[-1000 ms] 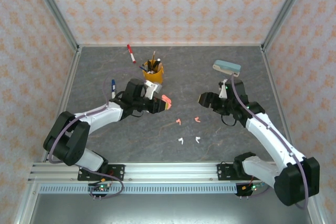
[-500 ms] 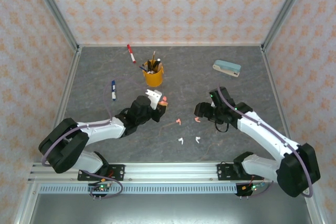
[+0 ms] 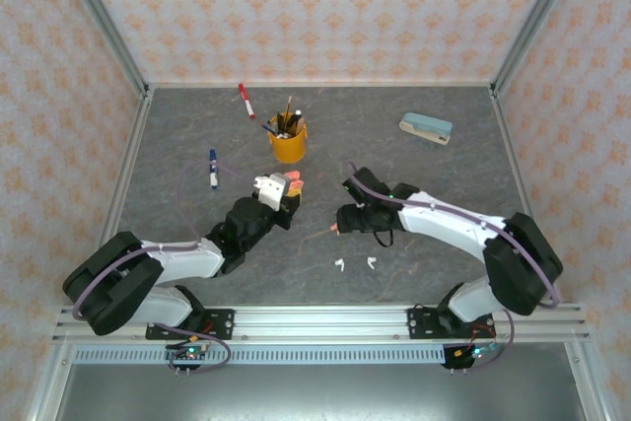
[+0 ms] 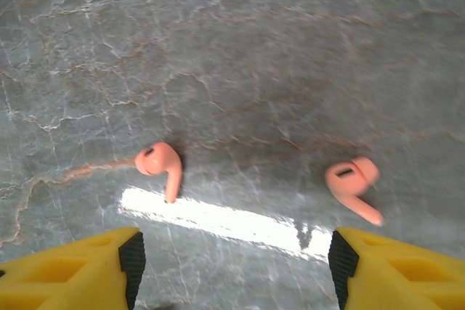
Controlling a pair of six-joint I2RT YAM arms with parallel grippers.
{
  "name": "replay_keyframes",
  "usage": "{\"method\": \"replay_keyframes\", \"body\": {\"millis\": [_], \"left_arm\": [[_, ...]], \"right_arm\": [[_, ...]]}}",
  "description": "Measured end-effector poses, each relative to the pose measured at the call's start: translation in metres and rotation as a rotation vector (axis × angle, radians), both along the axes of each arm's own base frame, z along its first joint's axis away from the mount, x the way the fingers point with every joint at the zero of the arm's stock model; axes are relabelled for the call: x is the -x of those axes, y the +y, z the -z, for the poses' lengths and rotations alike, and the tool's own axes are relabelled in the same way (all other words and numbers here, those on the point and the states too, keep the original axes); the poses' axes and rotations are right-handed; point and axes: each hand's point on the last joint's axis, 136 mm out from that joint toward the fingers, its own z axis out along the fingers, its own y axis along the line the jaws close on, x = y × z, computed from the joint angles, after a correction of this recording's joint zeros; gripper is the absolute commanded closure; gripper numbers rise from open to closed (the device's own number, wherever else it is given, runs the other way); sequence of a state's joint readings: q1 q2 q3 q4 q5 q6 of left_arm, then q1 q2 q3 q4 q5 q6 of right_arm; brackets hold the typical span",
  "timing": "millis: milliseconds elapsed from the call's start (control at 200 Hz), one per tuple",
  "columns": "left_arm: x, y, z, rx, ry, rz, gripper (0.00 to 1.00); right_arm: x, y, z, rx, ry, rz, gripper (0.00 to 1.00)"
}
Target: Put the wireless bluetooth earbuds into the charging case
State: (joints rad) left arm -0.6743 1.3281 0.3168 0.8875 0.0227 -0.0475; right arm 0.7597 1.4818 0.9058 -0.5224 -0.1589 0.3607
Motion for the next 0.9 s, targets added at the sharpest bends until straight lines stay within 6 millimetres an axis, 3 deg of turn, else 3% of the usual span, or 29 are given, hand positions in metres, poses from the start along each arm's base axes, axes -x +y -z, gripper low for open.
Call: {"method": "replay_keyframes", "body": {"millis": [170,345,455,901], "left_arm": [[0.012,0.003,-0.035,0.039,-0.110,0.042,1.00],[0.023,0.018,-0.080,0.109,-0.233,0.046,1.00],[0.028,0.025,-0.095,0.129,-0.274,0.048,1.00],[0.030,0.030,-0.077,0.098,-0.230,0.046,1.00]], "right_arm": [[-0.008,0.015,0.016,0.078,-0.003,-0.083,0.35],[-0.014,0.022,0.027,0.120,0.004,-0.127,0.36],[-0.017,0.027,0.030,0.127,0.004,-0.149,0.37],[-0.013,0.041,0.043,0.138,0.036,-0.200,0.42]]}}
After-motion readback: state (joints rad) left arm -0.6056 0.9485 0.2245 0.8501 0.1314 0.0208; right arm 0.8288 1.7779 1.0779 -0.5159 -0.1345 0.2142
